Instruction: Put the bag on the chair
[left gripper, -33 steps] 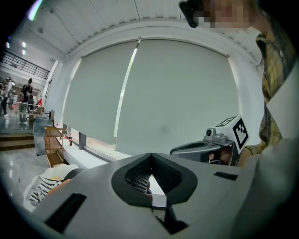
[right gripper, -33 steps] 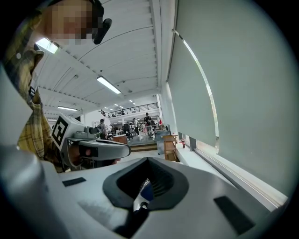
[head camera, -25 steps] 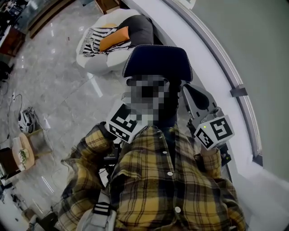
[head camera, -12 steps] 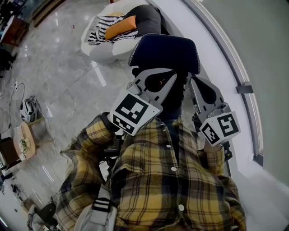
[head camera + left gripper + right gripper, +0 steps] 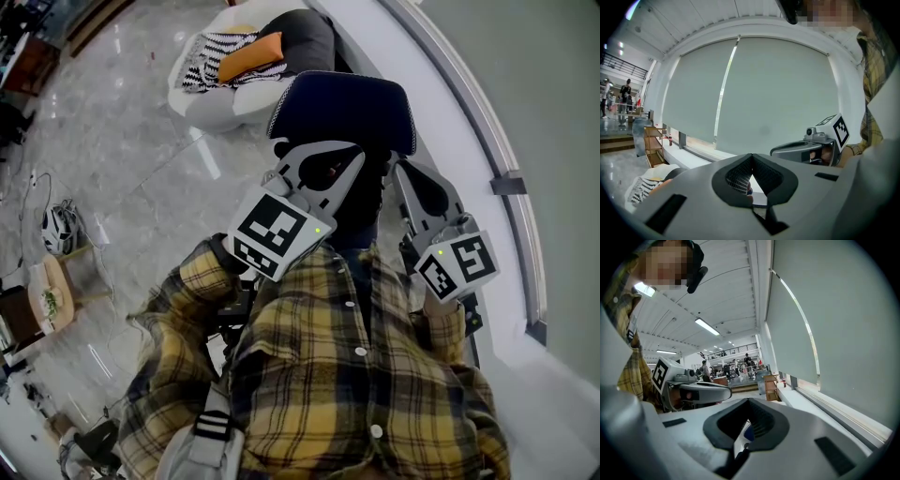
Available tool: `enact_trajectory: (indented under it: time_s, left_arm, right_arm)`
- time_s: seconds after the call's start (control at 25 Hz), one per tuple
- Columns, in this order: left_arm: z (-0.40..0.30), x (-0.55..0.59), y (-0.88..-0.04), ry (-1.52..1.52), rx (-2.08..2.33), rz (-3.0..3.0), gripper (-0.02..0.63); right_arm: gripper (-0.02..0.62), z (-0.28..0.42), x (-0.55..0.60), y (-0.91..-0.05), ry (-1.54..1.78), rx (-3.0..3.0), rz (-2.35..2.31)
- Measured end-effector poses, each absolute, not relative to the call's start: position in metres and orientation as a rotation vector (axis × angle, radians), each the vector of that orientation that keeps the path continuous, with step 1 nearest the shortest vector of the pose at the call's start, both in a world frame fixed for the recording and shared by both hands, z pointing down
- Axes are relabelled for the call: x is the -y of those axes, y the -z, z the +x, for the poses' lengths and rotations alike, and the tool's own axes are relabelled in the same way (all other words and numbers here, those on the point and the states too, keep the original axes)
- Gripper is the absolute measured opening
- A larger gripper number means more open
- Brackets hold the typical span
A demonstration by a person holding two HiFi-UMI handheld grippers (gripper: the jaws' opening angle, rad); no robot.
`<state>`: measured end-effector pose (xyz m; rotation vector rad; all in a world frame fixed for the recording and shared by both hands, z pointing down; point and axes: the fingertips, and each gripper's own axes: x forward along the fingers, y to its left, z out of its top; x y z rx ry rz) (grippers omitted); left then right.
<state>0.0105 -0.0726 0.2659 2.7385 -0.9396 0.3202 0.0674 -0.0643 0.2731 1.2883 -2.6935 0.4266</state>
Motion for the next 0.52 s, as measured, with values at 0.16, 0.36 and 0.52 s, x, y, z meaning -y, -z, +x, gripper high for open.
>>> enact_trajectory:
  time_s: [0.16, 0.36, 0.52]
  left_arm:
    - [0.0152, 0.0746, -0.2671, -0.321, 0.932, 2.741, 0.018]
    - [0.0149, 0.0769, -0.2678, -0.323, 0.931, 2.74, 0.018]
    - [0.0153, 0.0776, -0.2665, -0.303, 0.919, 2.743, 0.018]
  right_arm:
    - [0.015, 0.0708, 0.0664, -0.275, -0.429, 2.693, 1.29]
    - [0.015, 0.0715, 0.0689, -0.2752, -0.432, 2.69, 1.293]
    - [0.015, 0.0711, 0.0704, -0.2752, -0.437, 2.689, 1.298]
